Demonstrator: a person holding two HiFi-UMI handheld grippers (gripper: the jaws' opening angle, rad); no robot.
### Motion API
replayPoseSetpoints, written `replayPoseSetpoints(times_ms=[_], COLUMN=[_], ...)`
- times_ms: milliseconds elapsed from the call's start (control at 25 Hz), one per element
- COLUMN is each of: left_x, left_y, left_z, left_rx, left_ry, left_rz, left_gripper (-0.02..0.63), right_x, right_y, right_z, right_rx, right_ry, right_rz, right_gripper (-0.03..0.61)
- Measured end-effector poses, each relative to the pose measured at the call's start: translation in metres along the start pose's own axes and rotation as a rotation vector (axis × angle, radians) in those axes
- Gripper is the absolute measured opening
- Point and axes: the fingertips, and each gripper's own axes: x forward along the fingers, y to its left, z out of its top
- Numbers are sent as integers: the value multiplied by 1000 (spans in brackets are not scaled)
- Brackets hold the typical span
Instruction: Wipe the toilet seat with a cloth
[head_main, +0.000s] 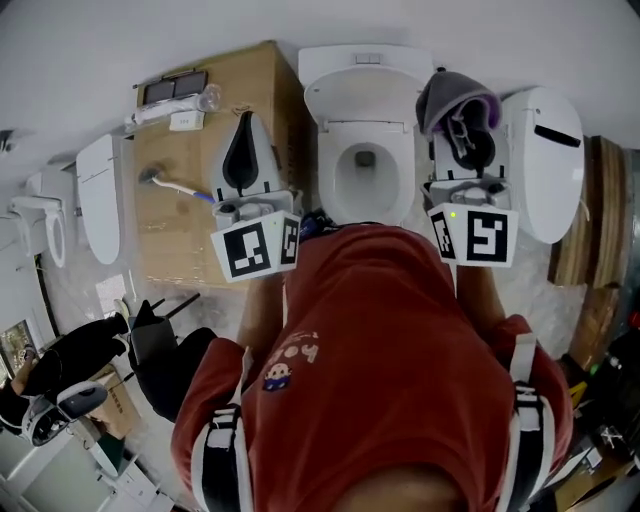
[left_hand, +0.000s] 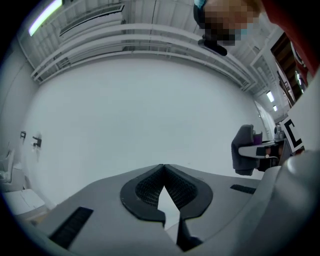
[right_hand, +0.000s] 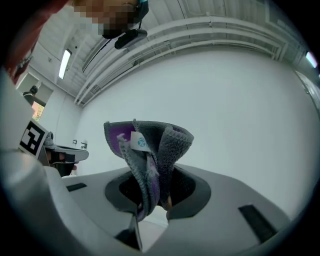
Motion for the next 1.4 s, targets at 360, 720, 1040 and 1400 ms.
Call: replayPoseSetpoints(times_ms=[360,720,1040,1400], left_x=[-5,-10,-13,-14], left_y=[-15,-22,-32,-39], left_z=[-3,-3,-1,1], left_rx=[7,4,15,32], left_ry=[16,28,34,32], left_rz=[-24,-41,-58,-62], left_gripper=[14,14,14,14], right_x=[-6,-15,-23,-28], right_y=[-6,-13,-15,-16], right_z=[-8,-8,-7,-12], right_rx=[30,18,10,18], right_ry=[59,71,77,80], right_rz=[-24,-64,-74,-62], right_gripper=[81,81,81,81])
